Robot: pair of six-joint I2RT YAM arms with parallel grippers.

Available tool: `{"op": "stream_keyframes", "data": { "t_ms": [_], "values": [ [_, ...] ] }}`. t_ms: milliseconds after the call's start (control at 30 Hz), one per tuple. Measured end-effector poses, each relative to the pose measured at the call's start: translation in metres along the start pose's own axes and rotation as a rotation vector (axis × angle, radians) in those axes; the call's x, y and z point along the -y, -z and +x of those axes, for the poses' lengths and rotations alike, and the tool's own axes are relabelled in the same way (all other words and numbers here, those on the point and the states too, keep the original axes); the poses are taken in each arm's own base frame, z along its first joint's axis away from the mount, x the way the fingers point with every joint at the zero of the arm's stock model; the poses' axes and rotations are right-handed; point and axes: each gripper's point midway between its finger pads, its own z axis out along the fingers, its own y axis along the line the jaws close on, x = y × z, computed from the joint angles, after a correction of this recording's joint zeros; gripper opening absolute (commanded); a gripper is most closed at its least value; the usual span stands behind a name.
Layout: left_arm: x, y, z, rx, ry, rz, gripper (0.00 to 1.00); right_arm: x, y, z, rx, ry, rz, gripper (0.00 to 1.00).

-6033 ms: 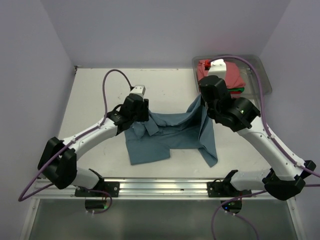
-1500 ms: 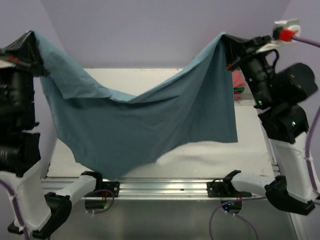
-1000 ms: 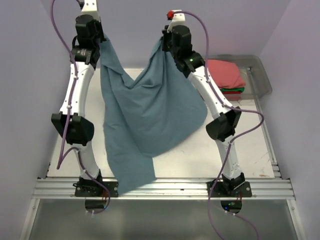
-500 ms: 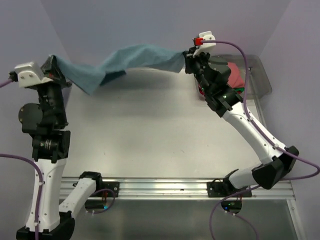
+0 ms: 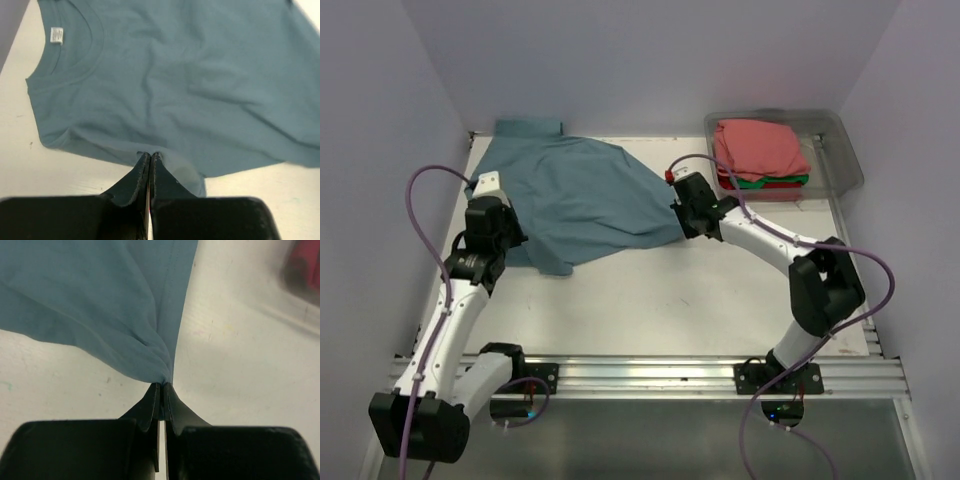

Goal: Fold and stack the t-shirts
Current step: Flatten out the tshirt

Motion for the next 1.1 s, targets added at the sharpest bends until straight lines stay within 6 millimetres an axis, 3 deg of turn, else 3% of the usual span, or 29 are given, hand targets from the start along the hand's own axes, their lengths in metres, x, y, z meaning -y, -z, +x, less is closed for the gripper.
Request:
{"op": "stream_keyframes", "data": {
  "t_ms": [100, 233, 333, 433, 667, 900, 933, 967, 1000, 1067, 1100],
  "values": [
    [0.006, 0.029, -0.031, 0.082, 0.048, 0.038, 0.0, 0.003, 0.011, 0.02, -0.052, -0.009, 0.001, 0.0],
    [0.014, 0.076, -0.078, 0.199, 0.106, 0.095, 0.0, 0.008, 0.044, 0.021, -0.023, -0.043, -0.009, 0.0],
    [0.019, 0.098, -0.093, 0.223, 0.118, 0.133, 0.0, 0.012, 0.069, 0.018, 0.002, -0.062, -0.014, 0.0],
    [0.019, 0.101, -0.085, 0.182, 0.111, 0.137, 0.0, 0.014, 0.08, 0.027, -0.025, -0.069, -0.014, 0.0],
    [0.014, 0.092, -0.035, -0.021, 0.101, 0.105, 0.0, 0.005, 0.091, 0.058, -0.155, -0.08, -0.056, 0.0],
    [0.014, 0.098, -0.021, -0.066, 0.138, 0.108, 0.0, -0.015, 0.111, 0.08, -0.278, -0.101, -0.152, 0.0],
    [0.014, 0.099, -0.019, -0.073, 0.142, 0.112, 0.0, -0.019, 0.115, 0.081, -0.289, -0.104, -0.168, 0.04],
    [0.015, 0.101, -0.017, -0.078, 0.147, 0.114, 0.0, -0.023, 0.118, 0.082, -0.302, -0.107, -0.187, 0.15],
    [0.015, 0.102, -0.015, -0.085, 0.151, 0.115, 0.2, -0.027, 0.121, 0.083, -0.314, -0.108, -0.204, 0.28],
    [0.014, 0.105, -0.011, -0.101, 0.159, 0.113, 0.48, -0.035, 0.128, 0.089, -0.346, -0.109, -0.235, 0.53],
    [0.013, 0.107, -0.009, -0.11, 0.167, 0.108, 0.85, -0.038, 0.131, 0.093, -0.363, -0.099, -0.244, 0.58]
  ]
}}
